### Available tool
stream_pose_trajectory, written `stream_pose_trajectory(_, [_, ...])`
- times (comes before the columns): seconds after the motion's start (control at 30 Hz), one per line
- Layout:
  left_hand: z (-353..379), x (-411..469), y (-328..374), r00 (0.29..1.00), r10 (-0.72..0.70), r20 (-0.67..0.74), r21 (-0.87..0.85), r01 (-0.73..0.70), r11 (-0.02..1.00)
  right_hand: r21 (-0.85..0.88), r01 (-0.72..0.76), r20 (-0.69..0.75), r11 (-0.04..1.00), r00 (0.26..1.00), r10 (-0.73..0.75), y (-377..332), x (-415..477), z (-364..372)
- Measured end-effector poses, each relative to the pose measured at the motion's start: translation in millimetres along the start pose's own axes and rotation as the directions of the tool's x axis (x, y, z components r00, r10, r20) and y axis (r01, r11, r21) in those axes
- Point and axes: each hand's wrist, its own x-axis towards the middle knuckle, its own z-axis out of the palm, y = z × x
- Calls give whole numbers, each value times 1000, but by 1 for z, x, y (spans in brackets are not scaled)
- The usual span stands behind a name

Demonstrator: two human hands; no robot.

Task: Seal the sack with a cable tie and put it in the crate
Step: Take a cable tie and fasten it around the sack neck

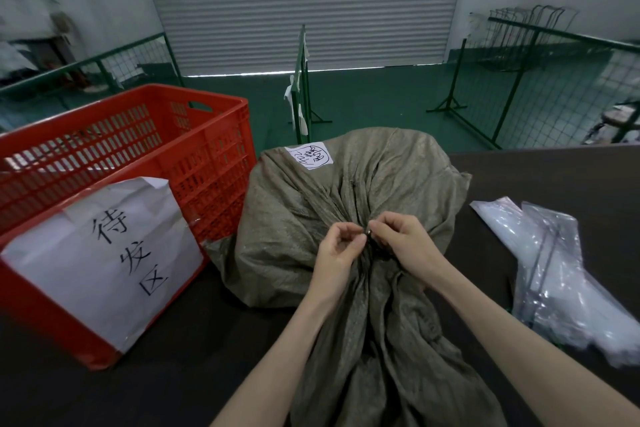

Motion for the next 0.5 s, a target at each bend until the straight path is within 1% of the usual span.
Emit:
stream_pose_trajectory(0.07, [-1,0,-1,999,32,15,64,-33,997,8,-6,-10,1000,1000,6,-2,1,1])
stream_pose_trajectory(0.2, [-6,0,-4,998,63,-13,158,-60,986,69,-26,-47,997,998,30,-3,1,-3])
stream_pose_trajectory(0.27, [-6,0,-4,997,81,-1,199,-79,977,40,-3,-68,999,998,6,-2,2,-5])
stream_pose_trajectory(0.33, [-8,0,-2,995,103,19,263,-104,959,-24,22,-94,999,995,-24,-5,3,-7])
stream_pose_trajectory(0.4, [-11,-2,-2,990,134,46,349,-141,926,-55,37,-124,998,991,-43,-13,5,-13])
stream_pose_trajectory(0.5, [-16,-6,-5,976,178,122,496,-215,841,-6,28,-203,1000,979,-29,-27,10,-30])
